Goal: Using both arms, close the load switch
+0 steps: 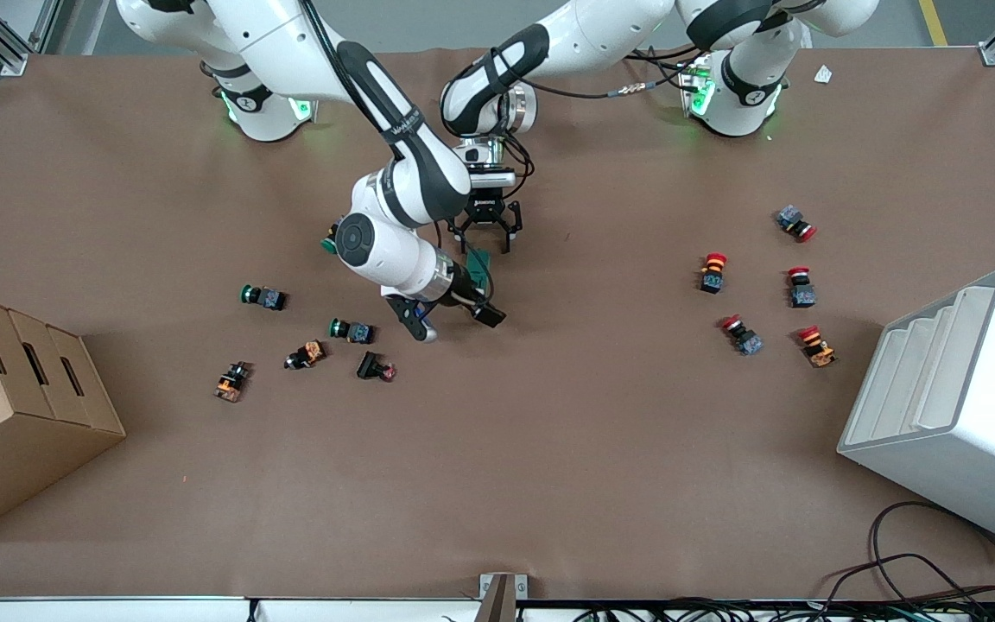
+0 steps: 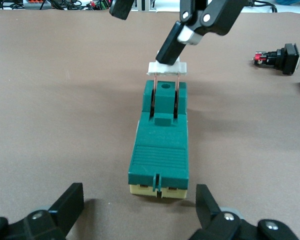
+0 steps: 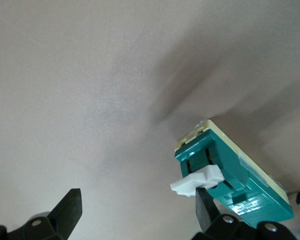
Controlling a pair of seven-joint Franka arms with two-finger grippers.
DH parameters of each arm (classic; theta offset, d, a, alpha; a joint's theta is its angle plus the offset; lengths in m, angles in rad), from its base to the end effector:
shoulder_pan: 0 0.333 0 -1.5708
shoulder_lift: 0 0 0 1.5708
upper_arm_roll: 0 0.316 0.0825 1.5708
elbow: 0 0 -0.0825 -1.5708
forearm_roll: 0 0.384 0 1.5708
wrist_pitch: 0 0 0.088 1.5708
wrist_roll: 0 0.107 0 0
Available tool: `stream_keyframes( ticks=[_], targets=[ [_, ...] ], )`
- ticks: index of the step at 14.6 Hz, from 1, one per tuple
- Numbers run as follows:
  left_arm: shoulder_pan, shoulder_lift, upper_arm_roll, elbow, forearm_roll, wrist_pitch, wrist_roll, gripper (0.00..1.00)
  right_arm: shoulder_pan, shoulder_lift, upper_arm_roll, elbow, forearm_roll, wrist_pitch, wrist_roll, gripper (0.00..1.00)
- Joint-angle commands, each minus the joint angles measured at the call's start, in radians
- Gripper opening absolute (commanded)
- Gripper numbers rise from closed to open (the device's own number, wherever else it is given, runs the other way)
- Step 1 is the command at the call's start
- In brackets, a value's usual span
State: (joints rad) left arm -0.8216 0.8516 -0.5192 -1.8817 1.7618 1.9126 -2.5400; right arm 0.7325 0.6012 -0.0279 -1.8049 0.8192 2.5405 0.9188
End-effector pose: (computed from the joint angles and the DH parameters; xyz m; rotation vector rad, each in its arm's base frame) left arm 0.2055 -0.5620 0.0882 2.7537 0.0407 1.4948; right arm 0.5109 0.4247 0.2210 -2.4440 1.1286 0.3617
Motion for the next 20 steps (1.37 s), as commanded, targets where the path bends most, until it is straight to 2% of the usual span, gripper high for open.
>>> stream_keyframes(
  ticks=[1, 6, 12, 15, 18, 20],
  targets=[
    [-0.008, 0.015, 0.019, 0.001, 0.018, -0.015, -0.02, 0.99, -0.011, 0.04, 0.006, 0.047, -0.005, 0.007, -0.012, 1.0],
    [-0.008, 0.02, 0.019, 0.003, 0.018, -0.015, -0.019, 0.99, -0.033, 0.087, 0.003, 0.093, -0.006, 0.009, -0.061, 1.0],
    [-0.005, 0.012, 0.018, 0.004, 0.015, -0.015, 0.018, 0.99, -0.064, 0.089, 0.002, 0.093, -0.008, 0.004, -0.132, 1.0],
    [0.001, 0.003, 0.016, 0.01, 0.001, -0.015, 0.089, 0.99, -0.122, 0.077, 0.0, 0.093, -0.028, -0.066, -0.187, 1.0],
    [0.007, -0.014, 0.013, 0.012, -0.004, -0.014, 0.106, 0.99, -0.206, 0.043, 0.0, 0.091, -0.107, -0.181, -0.262, 1.0],
    [0.013, -0.028, 0.008, 0.021, -0.033, -0.006, 0.116, 0.99, -0.278, -0.006, 0.0, 0.087, -0.222, -0.245, -0.316, 1.0]
  ],
)
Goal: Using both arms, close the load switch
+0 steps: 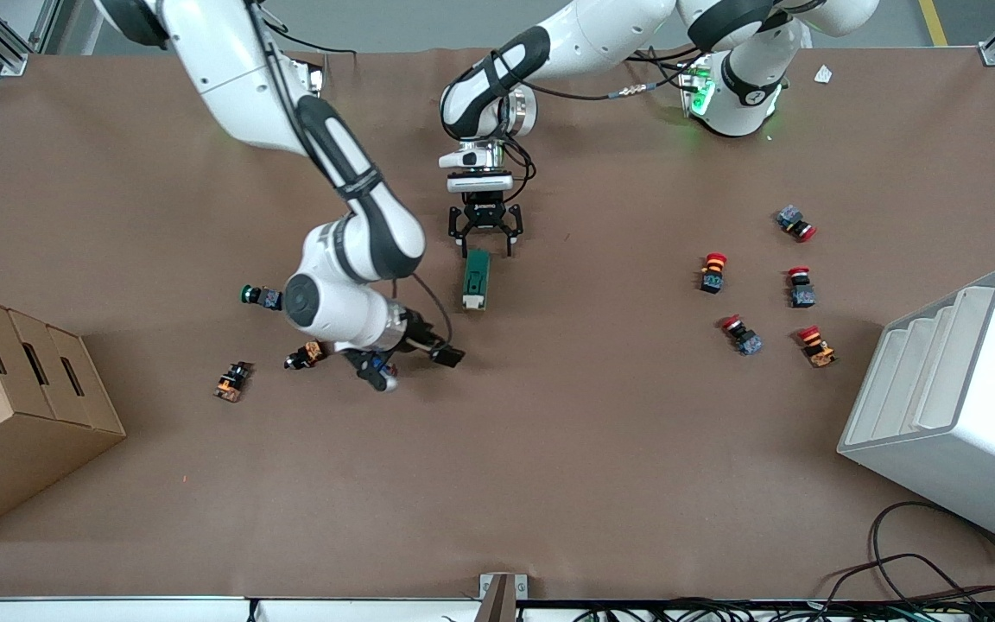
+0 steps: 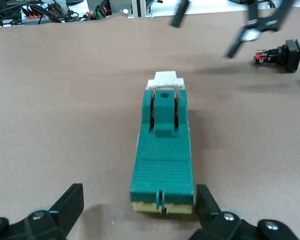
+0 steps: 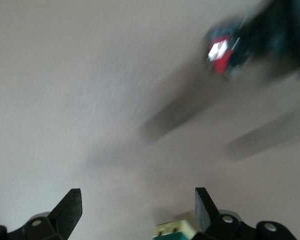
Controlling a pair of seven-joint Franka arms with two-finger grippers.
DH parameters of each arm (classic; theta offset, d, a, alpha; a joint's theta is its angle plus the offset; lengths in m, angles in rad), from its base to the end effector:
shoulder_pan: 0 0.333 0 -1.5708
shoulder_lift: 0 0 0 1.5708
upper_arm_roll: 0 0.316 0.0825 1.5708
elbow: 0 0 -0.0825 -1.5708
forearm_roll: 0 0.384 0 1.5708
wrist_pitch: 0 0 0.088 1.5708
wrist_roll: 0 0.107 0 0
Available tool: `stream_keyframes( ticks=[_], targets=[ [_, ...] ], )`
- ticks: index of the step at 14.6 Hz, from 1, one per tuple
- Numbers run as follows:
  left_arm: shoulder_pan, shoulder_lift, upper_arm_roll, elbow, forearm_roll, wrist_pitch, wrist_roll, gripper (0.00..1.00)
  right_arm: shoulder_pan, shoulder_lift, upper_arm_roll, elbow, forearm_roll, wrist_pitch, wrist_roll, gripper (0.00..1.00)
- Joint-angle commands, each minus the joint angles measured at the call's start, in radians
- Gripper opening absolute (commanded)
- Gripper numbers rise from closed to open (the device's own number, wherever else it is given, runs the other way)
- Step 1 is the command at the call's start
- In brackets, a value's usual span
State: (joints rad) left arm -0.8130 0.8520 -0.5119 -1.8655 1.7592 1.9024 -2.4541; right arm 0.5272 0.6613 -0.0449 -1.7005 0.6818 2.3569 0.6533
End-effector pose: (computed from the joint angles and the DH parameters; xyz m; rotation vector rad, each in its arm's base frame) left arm 0.2194 -0.5626 0.0917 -2.7136 0.0356 -1.5003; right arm 0.5948 0.3244 0.2115 -2.5982 0.8797 0.3367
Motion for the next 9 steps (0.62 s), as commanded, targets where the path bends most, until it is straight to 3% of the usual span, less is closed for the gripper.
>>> stream_keyframes(
  ticks=[1, 3, 6, 9],
  targets=[
    [0.005, -0.03, 0.0, 0.026, -0.061, 0.007, 0.039, 0.99, -0.099, -0.089, 0.017, -0.019, -0.149, -0.088, -0.066, 1.0],
    [0.006, -0.031, -0.02, 0.083, -0.145, 0.007, 0.095, 0.99, -0.185, -0.135, 0.017, -0.015, -0.264, -0.193, -0.148, 1.0],
    [0.006, -0.03, -0.028, 0.161, -0.231, 0.007, 0.135, 1.0, -0.3, -0.204, 0.014, -0.011, -0.335, -0.326, -0.381, 1.0],
    [0.005, -0.03, -0.028, 0.242, -0.318, 0.01, 0.179, 1.0, -0.4, -0.268, 0.017, -0.004, -0.523, -0.435, -0.519, 1.0]
  ],
)
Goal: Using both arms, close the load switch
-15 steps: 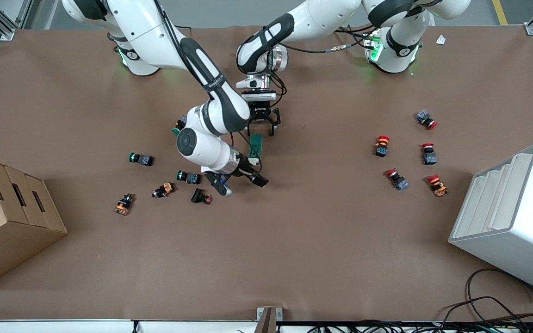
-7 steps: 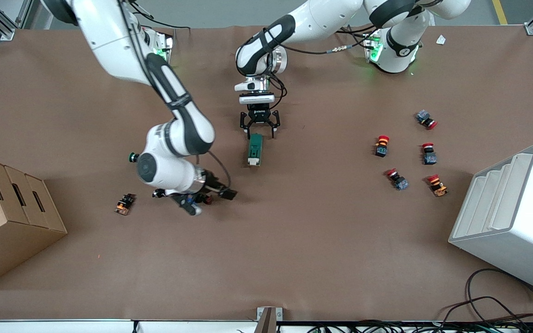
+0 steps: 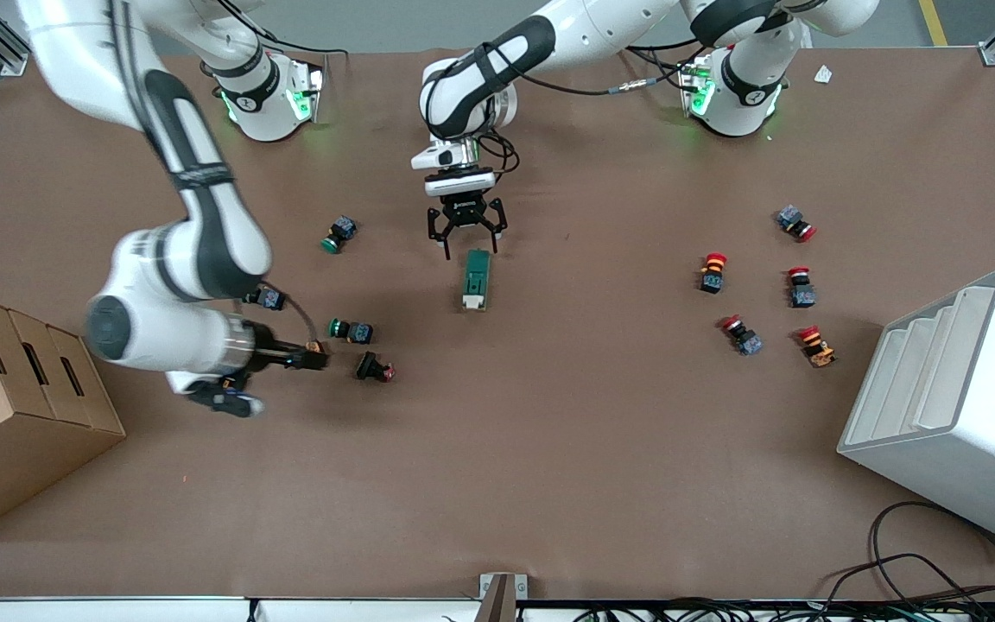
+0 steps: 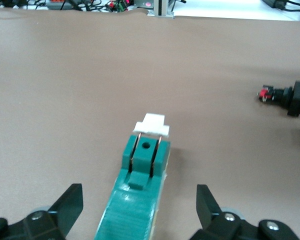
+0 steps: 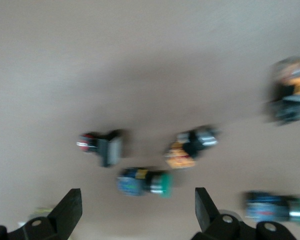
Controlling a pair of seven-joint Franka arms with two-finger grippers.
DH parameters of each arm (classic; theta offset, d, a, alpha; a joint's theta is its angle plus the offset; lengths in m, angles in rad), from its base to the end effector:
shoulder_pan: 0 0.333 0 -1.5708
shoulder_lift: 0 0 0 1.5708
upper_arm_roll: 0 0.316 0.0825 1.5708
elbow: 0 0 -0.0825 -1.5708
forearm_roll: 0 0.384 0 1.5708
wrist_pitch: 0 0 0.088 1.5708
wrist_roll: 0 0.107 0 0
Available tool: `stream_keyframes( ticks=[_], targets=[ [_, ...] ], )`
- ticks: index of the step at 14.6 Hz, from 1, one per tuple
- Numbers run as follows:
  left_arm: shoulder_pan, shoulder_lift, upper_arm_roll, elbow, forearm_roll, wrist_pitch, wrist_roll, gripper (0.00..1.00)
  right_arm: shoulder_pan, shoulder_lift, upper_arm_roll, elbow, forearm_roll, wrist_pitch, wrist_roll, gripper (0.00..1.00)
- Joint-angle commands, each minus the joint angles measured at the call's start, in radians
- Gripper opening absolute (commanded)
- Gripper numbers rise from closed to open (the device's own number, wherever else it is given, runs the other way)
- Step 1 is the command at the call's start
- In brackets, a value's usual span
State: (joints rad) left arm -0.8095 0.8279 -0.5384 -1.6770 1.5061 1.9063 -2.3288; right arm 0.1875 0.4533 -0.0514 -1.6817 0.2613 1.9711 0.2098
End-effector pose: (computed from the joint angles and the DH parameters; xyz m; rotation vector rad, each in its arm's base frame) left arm 0.2521 -0.6138 0.1627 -2.7668 -0.2526 -1.3350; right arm 0.6429 0.1081 0.3272 -2.9362 0.2831 0.2892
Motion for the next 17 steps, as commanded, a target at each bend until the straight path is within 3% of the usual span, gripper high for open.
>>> stream_keyframes(
  ticks=[1, 6, 9, 17],
  targets=[
    [0.001, -0.006, -0.002, 0.075, -0.09, 0.007, 0.087, 1.0, -0.083, -0.083, 0.024, -0.023, -0.138, -0.072, -0.116, 1.0],
    [0.049, -0.021, -0.002, 0.201, -0.24, 0.005, 0.238, 1.0, -0.132, -0.202, 0.024, 0.023, -0.283, -0.225, -0.199, 1.0],
    [0.116, -0.085, -0.003, 0.23, -0.372, 0.005, 0.398, 1.0, -0.148, -0.229, 0.024, 0.074, -0.293, -0.294, -0.21, 1.0],
    [0.37, -0.3, -0.005, 0.255, -0.725, 0.005, 0.914, 1.0, -0.203, -0.303, 0.038, 0.068, -0.295, -0.356, -0.208, 1.0]
  ],
)
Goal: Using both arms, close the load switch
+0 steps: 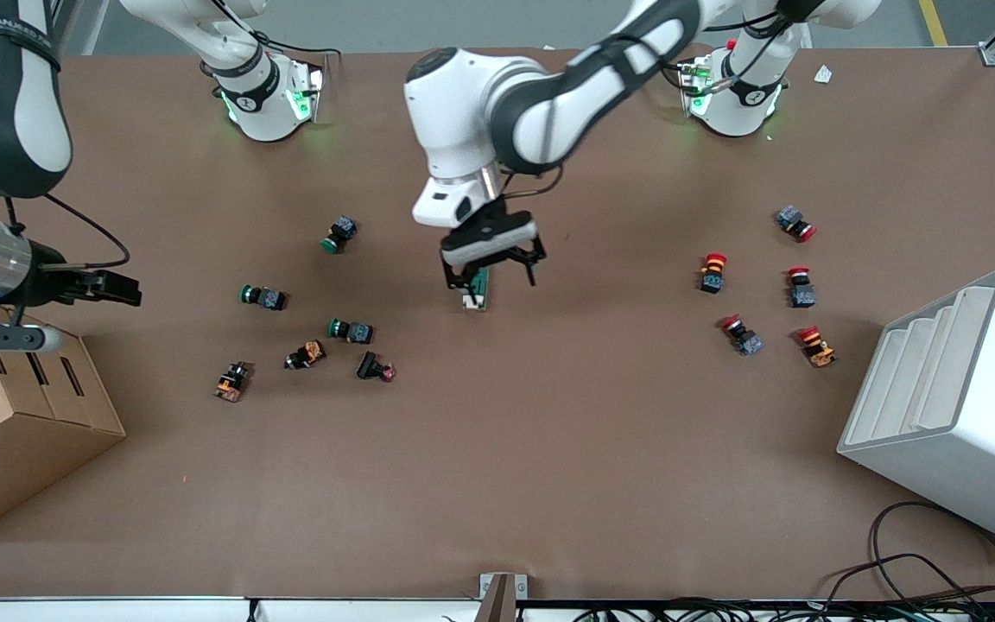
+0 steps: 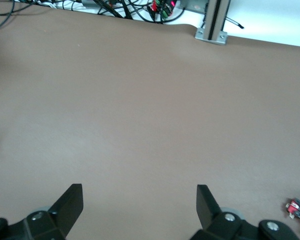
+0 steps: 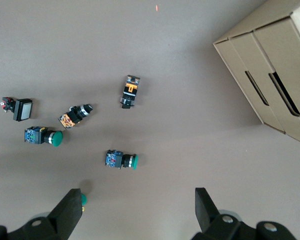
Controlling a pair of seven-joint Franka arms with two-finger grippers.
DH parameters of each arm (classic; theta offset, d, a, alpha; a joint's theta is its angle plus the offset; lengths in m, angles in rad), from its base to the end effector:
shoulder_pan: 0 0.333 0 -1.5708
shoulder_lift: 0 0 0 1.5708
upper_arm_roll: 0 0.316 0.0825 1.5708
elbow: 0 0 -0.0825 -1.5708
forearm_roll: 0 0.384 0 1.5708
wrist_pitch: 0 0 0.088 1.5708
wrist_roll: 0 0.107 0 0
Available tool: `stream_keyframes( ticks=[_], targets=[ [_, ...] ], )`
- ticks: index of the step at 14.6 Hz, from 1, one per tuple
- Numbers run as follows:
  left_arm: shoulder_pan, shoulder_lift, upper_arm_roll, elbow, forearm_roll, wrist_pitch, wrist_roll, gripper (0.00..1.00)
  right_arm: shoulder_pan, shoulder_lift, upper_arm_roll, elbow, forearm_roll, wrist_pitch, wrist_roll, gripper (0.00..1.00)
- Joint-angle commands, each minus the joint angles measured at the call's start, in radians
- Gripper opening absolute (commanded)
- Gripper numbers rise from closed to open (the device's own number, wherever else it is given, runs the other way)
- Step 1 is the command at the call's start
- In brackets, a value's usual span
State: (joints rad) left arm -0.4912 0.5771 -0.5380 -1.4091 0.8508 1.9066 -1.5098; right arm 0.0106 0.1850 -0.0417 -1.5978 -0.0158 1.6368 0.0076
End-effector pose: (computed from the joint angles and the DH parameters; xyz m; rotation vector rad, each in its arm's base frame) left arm 0.4750 -0.5341 0.4111 -2.8786 -0.3892 -0.7405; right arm 0.6032 -0.0186 0.5097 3.1111 -0.0566 -0.2277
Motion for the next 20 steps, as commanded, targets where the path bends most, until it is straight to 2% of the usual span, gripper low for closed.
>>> stream_keyframes(
  ticks=[1, 9, 12, 16, 20],
  targets=[
    [0.074, -0.071, -0.002, -0.004, -0.119, 0.003, 0.147, 1.0, -0.024, -0.048, 0.028, -0.019, -0.016, -0.032, -0.005, 1.0],
    [0.243, -0.155, -0.002, 0.028, -0.298, -0.011, 0.437, 1.0, -0.021, -0.127, 0.025, -0.008, -0.015, -0.084, -0.003, 1.0],
    [0.278, -0.201, 0.019, 0.032, -0.403, -0.021, 0.549, 1.0, -0.023, -0.122, 0.02, 0.06, -0.013, -0.139, 0.003, 1.0],
    [0.281, -0.293, 0.16, 0.021, -0.585, -0.029, 0.719, 1.0, -0.026, -0.119, 0.02, 0.128, -0.004, -0.178, 0.003, 1.0],
    [0.301, -0.364, 0.28, 0.015, -0.691, -0.13, 0.978, 1.0, -0.026, -0.113, 0.019, 0.162, 0.02, -0.178, 0.002, 1.0]
  ],
)
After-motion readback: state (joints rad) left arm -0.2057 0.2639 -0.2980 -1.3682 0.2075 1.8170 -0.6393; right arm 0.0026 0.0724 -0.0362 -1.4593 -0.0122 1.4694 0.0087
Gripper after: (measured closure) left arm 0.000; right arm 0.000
